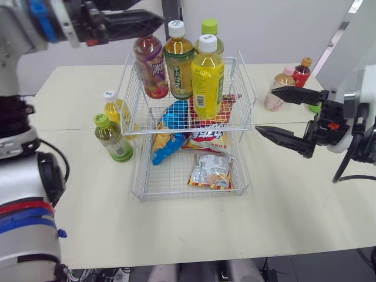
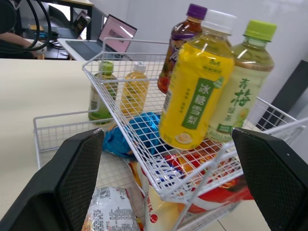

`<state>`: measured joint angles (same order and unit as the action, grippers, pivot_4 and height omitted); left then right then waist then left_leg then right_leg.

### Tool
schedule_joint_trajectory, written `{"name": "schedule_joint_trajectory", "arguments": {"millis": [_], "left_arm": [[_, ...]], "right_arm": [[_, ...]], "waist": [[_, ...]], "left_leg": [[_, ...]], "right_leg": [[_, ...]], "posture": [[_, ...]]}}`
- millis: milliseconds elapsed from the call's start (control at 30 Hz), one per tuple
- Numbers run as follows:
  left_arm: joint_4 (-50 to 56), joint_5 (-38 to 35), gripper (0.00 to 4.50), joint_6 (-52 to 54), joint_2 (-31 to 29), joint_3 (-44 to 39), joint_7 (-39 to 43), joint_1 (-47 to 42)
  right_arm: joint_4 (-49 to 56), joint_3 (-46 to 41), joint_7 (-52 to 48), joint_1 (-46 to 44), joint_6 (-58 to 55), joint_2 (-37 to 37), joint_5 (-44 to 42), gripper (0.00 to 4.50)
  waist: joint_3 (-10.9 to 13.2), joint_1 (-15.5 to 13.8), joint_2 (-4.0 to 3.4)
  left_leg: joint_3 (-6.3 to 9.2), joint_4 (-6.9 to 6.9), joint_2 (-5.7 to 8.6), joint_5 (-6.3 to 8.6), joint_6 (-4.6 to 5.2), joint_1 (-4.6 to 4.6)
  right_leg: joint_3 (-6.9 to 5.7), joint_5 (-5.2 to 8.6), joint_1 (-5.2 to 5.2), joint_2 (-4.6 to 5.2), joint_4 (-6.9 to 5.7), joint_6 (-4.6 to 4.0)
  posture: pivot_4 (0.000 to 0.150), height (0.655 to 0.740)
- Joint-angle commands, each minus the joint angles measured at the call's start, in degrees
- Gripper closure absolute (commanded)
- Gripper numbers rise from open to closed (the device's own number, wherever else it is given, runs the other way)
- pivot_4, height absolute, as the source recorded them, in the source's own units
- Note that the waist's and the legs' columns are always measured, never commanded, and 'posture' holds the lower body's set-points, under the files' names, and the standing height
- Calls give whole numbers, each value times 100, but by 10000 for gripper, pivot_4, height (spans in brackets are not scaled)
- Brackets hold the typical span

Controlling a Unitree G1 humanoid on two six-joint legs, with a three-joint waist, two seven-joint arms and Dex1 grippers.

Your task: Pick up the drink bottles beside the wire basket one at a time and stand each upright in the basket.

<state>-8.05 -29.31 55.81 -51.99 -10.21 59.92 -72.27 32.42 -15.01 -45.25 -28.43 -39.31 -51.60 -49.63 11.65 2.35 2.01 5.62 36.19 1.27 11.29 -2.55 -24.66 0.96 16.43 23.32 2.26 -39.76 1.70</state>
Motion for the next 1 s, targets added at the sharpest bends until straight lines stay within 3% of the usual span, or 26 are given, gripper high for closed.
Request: {"name": "schedule_joint_trajectory", "arguments": {"millis": [33,233,400,533,667,1000], "left_arm": [[566,-143,358,123,-433,-734,-356,483],[854,-118,358,210,-1410,-2289,-331,2418],[1247,-104,358,169,-1445,-3499,-144,4196],[1697,-98,358,128,-896,-4327,-212,5628],[2387,-245,358,-37,-123,-4390,-653,6337],[3858,-745,358,100,1491,-3569,-2778,5847]], "right_arm": [[170,164,-136,-176,57,37,-129,0],[190,722,-348,-678,-40,252,-312,0],[198,1141,-283,-1112,-177,524,-306,0],[277,1415,-146,-1234,-307,667,-162,0],[491,1491,-53,-1238,-396,778,-262,0],[-136,1445,-843,-917,194,679,281,0]], "waist": [[0,8,0],[-1,76,0],[-3,42,-1],[-6,-9,0],[-10,-82,8],[-29,-85,36]], "left_leg": [[1,1,-1,0,0,0],[2,-1,-3,0,0,5],[-1,-3,-3,0,-1,15],[-2,-6,-4,0,-1,24],[1,-6,-2,0,-1,26],[-7,-5,3,0,-1,48]], "right_leg": [[-1,0,0,-1,0,0],[-1,1,-1,-1,-6,-3],[0,4,-5,2,-10,-7],[1,5,-11,7,-9,-9],[-1,5,-13,38,-8,-10],[1,-1,-29,49,-12,-10]], "posture": [[1500,7400],[1500,7400],[1500,7400],[1500,7400],[1500,7400],[1500,7400]]}}
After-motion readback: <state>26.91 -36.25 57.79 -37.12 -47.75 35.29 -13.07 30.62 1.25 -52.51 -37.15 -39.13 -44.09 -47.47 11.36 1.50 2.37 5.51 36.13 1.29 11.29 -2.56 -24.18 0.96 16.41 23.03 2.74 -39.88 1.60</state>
